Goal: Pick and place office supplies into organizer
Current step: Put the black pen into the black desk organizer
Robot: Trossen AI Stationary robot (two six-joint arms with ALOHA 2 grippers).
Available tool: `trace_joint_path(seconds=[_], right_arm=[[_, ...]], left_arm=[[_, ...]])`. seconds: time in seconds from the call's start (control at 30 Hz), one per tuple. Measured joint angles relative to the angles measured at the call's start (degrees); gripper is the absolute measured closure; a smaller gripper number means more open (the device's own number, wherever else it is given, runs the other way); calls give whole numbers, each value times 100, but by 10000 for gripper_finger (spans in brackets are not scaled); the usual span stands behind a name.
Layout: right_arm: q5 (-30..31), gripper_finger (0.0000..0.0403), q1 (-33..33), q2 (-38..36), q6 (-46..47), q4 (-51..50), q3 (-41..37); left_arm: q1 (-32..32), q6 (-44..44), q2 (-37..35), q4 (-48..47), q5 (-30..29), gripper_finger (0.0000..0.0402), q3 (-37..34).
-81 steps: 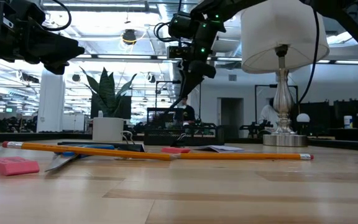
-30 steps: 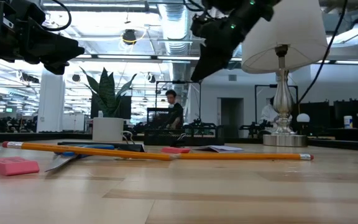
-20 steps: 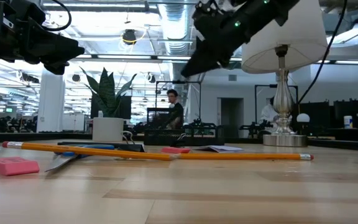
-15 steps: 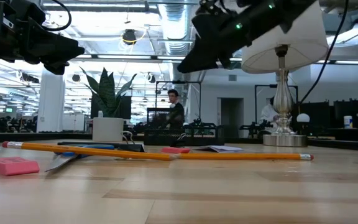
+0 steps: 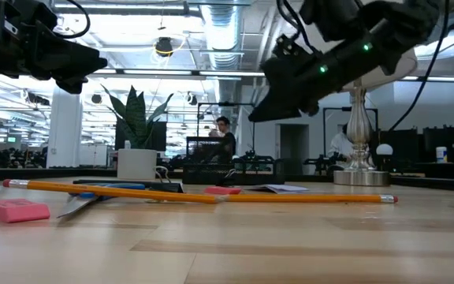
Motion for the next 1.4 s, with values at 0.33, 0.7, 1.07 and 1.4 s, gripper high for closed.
trace_joint_path(seconds=[0.33, 0.7, 1.07, 1.4], right_arm=[[130, 328, -159, 2, 97, 196, -265], [82, 328, -523, 2, -647, 196, -265], [-132, 328, -967, 0, -1244, 191, -157], [-696, 328, -1167, -2, -1685, 187, 36]], left_arm=[[-1, -137, 492, -1102, -476, 274, 337], [1, -628, 2012, -1569, -1210, 274, 472], [128, -1425, 2974, -1524, -814, 274, 461], [929, -1254, 3706, -1034, 185, 274, 382]])
